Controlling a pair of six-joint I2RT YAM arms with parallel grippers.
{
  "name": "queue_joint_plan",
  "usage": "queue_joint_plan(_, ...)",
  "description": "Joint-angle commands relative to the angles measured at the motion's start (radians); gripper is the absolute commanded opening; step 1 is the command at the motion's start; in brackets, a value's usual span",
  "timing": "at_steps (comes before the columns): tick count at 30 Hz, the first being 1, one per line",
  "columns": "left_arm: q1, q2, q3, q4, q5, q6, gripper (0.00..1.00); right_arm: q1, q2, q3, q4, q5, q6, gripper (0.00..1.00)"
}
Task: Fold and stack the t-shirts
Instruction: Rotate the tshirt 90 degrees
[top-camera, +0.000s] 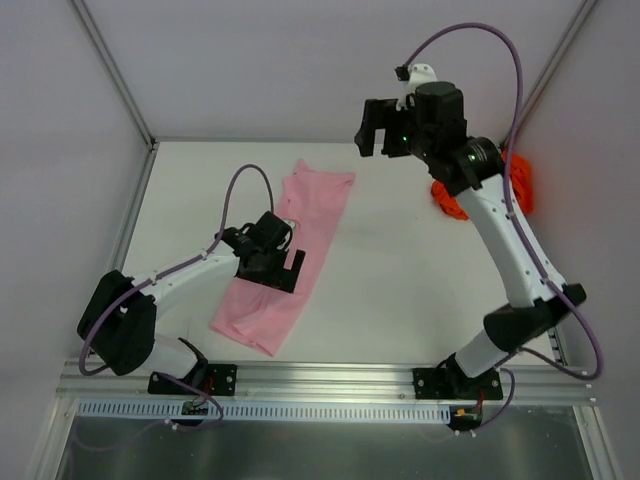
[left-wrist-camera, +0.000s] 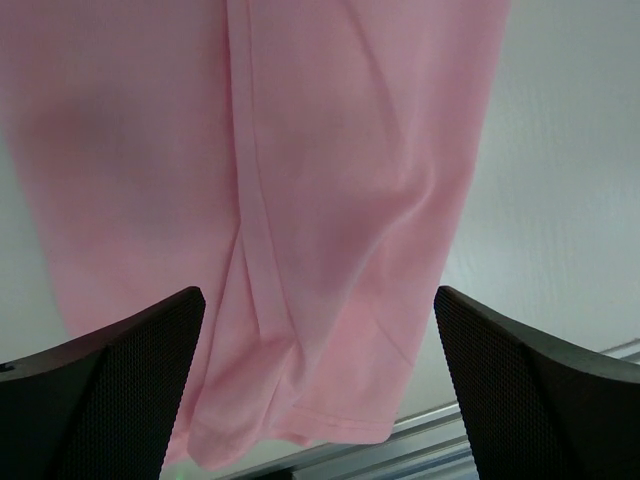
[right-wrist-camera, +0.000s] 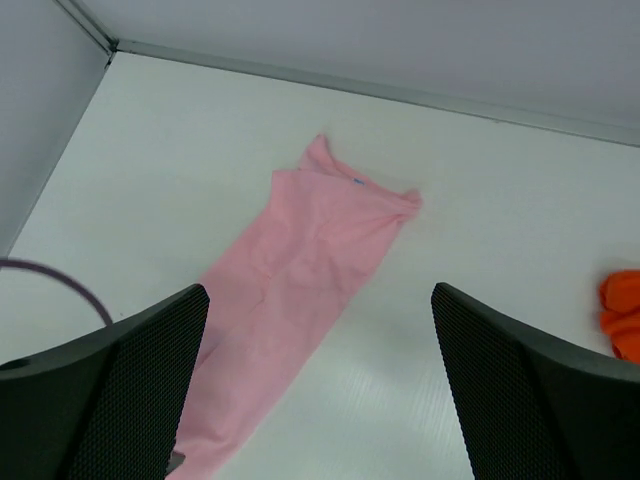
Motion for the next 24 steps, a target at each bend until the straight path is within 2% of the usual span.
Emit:
queue_joint_plan(1, 0.001, 0.039, -0.059, -0.024, -0.094, -0.076, 0.99, -0.005, -0.15, -0.25, -0.019, 0.081, -0.02, 0.97)
queue_joint_plan(2, 0.001, 0.058, -0.062, -0.024, -0.132, -0.087, 0.99, -0.018, -0.197, -0.36, 0.0, 0.074, 0.007, 0.97)
queue_joint_plan(5, 0.001, 0.09, -0.065, -0.018, -0.164, -0.118, 0.99, -0.058, -0.363, -0.5, 0.021, 0.064, 0.032, 0.96)
queue_joint_plan(9, 0.001, 0.199, -0.071, 0.016, -0.111, -0.133, 0.99, -0.076, -0.504, -0.684, 0.03, 0.079, 0.052, 0.97)
queue_joint_plan(13, -0.001, 0.283, -0.137, 0.123, -0.046, -0.185, 0.99, -0.088, -0.572, -0.752, 0.029, 0.094, 0.1, 0.96)
queue_joint_plan(17, -0.01, 0.308, -0.162, 0.162, -0.022, -0.265, 0.99, -0.093, -0.587, -0.771, 0.03, 0.117, 0.118, 0.96)
queue_joint_plan(21, -0.074, 0.367, -0.052, 0.102, -0.039, -0.369, 0.99, -0.124, -0.578, -0.766, 0.026, 0.12, 0.136, 0.96)
queue_joint_plan(24, -0.117, 0.489, 0.175, 0.024, -0.063, -0.4, 0.99, -0.154, -0.557, -0.763, 0.033, 0.099, 0.155, 0.96)
